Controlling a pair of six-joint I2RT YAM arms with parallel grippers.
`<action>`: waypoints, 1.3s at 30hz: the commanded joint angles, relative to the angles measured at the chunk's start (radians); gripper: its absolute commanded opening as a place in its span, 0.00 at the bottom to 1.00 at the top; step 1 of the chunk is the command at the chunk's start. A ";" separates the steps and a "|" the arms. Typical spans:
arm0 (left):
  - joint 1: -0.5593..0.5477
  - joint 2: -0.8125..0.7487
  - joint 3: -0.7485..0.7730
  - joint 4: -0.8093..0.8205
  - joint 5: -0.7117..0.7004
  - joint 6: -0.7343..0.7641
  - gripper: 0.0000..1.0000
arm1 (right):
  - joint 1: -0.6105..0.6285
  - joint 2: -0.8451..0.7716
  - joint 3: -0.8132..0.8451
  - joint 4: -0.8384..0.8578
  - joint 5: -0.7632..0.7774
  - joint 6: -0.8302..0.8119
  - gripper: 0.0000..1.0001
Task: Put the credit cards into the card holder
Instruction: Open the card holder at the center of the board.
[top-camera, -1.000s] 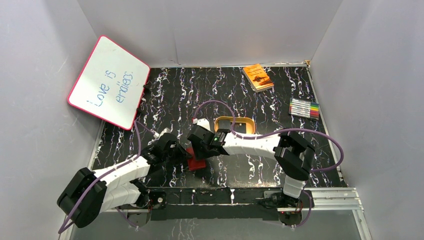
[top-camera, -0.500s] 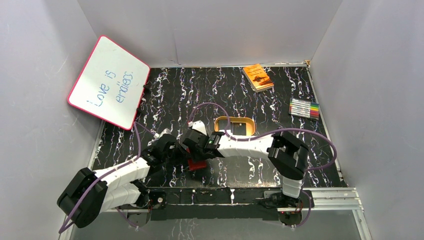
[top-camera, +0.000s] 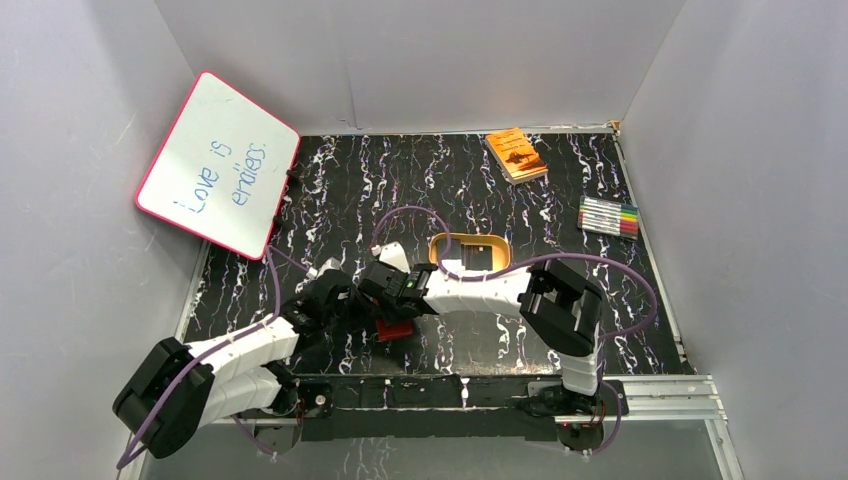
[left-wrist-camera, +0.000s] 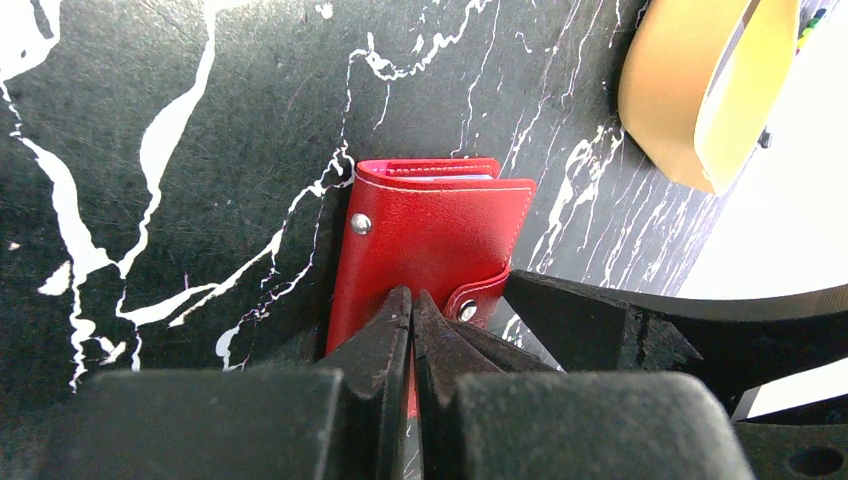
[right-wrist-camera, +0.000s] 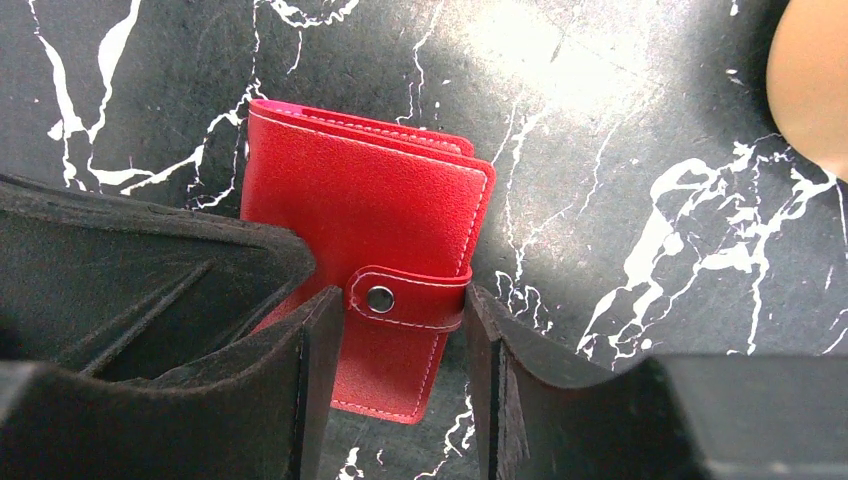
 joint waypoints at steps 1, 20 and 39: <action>0.001 0.005 -0.035 -0.083 0.003 0.007 0.00 | 0.011 0.028 0.041 -0.061 0.086 -0.005 0.54; 0.001 0.020 -0.042 -0.081 0.002 0.003 0.00 | 0.022 -0.020 0.038 -0.140 0.187 0.025 0.69; 0.001 0.017 -0.050 -0.074 0.009 0.002 0.00 | 0.038 -0.023 0.039 -0.099 0.201 -0.015 0.28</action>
